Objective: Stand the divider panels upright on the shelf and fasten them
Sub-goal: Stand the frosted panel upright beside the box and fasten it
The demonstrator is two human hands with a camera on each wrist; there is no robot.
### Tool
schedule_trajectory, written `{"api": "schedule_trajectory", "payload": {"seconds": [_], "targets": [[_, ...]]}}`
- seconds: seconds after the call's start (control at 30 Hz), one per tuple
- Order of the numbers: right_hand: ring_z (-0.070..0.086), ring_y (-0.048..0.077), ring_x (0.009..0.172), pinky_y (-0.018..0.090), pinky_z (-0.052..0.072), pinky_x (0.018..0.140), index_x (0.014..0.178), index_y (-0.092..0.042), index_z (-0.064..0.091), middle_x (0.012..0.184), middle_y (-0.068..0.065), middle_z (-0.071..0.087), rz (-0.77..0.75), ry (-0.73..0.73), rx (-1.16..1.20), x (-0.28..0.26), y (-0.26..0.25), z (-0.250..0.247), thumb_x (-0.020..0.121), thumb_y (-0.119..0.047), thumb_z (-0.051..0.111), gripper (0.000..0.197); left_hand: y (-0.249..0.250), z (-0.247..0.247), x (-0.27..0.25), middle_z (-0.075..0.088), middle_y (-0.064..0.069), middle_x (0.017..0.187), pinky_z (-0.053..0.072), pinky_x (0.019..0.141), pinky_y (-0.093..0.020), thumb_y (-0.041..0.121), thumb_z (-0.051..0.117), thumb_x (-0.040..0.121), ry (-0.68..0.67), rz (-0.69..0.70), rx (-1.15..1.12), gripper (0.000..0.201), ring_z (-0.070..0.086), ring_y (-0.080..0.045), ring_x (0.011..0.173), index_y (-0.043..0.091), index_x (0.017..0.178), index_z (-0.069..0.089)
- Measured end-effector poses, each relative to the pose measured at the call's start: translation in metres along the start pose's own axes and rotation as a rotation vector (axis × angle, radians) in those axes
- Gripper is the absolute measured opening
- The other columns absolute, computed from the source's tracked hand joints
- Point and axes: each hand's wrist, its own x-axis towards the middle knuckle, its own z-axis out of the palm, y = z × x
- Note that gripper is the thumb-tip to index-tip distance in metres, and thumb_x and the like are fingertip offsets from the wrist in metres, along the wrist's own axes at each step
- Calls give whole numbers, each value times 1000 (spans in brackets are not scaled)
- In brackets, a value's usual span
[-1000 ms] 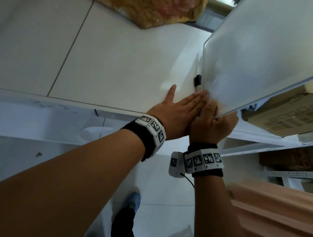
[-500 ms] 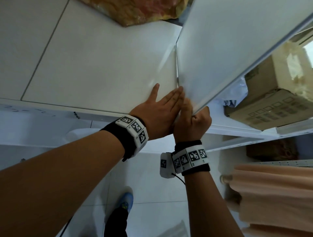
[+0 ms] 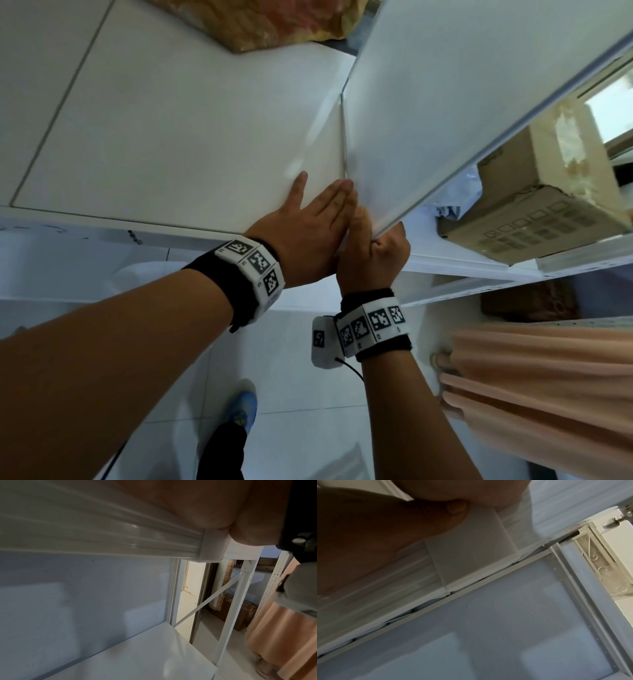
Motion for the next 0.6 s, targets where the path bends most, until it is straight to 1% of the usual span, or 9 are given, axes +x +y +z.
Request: {"api": "schedule_trajectory", "payload": {"seconds": [0.07, 0.13, 0.2, 0.27, 0.37, 0.43, 0.47, 0.53, 0.6], "targets": [[55, 29, 48, 44, 49, 48, 58, -11, 54, 56, 12, 58, -6, -1, -5, 0, 1, -2, 89, -16, 54, 31, 1, 1, 1, 15, -27, 162, 16, 114, -71, 47, -1, 91, 17, 17, -12, 84, 16, -37, 152, -7, 153, 16], [55, 29, 47, 43, 50, 49, 62, -20, 50, 54, 11, 58, -42, -17, 7, 2, -5, -6, 89, -16, 54, 28, 2, -1, 1, 15, -27, 162, 15, 114, -71, 48, -1, 91, 17, 18, -9, 85, 16, -37, 152, -7, 154, 15], [54, 28, 47, 38, 49, 50, 60, -26, 35, 52, 8, 53, -63, -29, -4, 5, -12, -9, 87, -17, 53, 34, 1, -5, 2, 12, -26, 163, 13, 114, -70, 50, -5, 90, 1, 11, 11, 87, 13, -36, 153, -6, 154, 11], [50, 29, 44, 40, 48, 47, 60, -34, 26, 49, 8, 46, -26, -37, -39, 6, -15, -7, 86, -18, 53, 41, 1, -6, 1, 6, -25, 164, 11, 115, -70, 50, -10, 88, -55, 7, 35, 88, 8, -35, 154, -5, 155, 5], [47, 29, 44, 42, 46, 44, 58, -20, 34, 48, 10, 44, 24, -37, -31, -1, -16, -8, 86, -23, 52, 34, 2, -6, -5, 6, -25, 164, 11, 115, -70, 48, -11, 87, -79, 3, 63, 88, 8, -35, 154, -5, 155, 4], [53, 31, 48, 41, 49, 49, 55, -9, 47, 52, 14, 53, 58, -79, -47, -5, -16, -7, 89, -27, 49, 38, 2, -9, -8, 7, -25, 164, 11, 116, -70, 46, -12, 85, -108, 3, 68, 88, 9, -35, 154, -5, 155, 5], [58, 33, 54, 43, 51, 54, 59, -2, 56, 57, 17, 60, 82, -105, -80, -6, -14, -5, 90, -30, 46, 43, 3, -11, -9, 7, -25, 164, 10, 116, -69, 45, -11, 84, -138, -1, 57, 88, 9, -35, 154, -4, 155, 5], [62, 36, 63, 46, 52, 61, 70, 1, 67, 66, 19, 66, 123, -119, -89, -7, -11, 0, 92, -34, 43, 47, -1, -11, -8, 12, -25, 164, 11, 116, -69, 46, -5, 83, -146, -27, 34, 89, 12, -35, 153, -4, 155, 7], [61, 36, 61, 47, 51, 60, 68, -2, 66, 65, 18, 66, 120, -97, -64, -4, -9, 3, 91, -31, 44, 43, -5, -5, -2, 15, -25, 163, 12, 117, -68, 49, 6, 85, -105, -41, 51, 88, 15, -36, 152, -4, 155, 10]]}}
